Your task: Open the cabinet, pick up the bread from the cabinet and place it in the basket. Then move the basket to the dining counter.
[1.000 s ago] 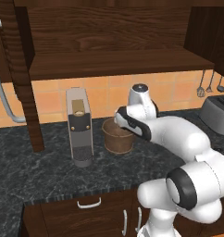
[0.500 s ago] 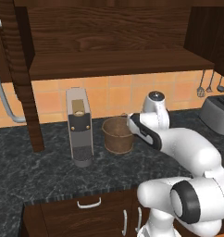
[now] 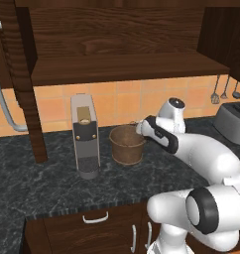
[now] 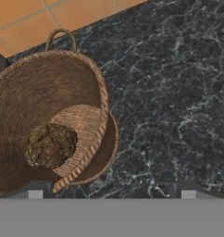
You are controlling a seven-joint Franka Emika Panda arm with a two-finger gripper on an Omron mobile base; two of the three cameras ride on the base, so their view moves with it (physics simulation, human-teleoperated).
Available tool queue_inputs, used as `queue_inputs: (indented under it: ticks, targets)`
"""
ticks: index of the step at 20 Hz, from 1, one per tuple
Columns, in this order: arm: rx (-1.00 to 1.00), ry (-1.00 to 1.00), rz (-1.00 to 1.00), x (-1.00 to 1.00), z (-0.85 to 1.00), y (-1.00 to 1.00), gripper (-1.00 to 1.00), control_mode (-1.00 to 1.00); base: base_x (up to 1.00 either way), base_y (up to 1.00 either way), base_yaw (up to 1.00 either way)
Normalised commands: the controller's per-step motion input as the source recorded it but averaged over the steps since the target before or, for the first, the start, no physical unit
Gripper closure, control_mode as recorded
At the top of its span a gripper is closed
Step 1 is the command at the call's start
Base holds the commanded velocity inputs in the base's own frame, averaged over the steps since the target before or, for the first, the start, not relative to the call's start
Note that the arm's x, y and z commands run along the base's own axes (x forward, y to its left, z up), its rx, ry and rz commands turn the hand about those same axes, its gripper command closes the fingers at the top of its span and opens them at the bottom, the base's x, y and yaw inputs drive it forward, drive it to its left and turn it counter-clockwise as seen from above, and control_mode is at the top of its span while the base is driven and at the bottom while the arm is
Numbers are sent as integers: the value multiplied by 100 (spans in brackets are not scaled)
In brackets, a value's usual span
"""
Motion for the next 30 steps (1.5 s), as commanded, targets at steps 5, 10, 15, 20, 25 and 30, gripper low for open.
queue_inputs:
  ticks: [5,10,15,20,25,30]
  targets:
    - [1,0,2,22,-11,28,-100,-100,0,0,0]
    - [9,2,0,11,-35,5,-100,-100,0,0,0]
    - [5,2,0,20,-35,8,-100,-100,0,0,0]
    - [0,3,0,33,-26,27,-100,-100,0,0,0]
    - [0,2,0,7,-50,34,100,-100,0,0,0]
    - [0,0,0,-8,-28,15,100,-100,0,0,0]
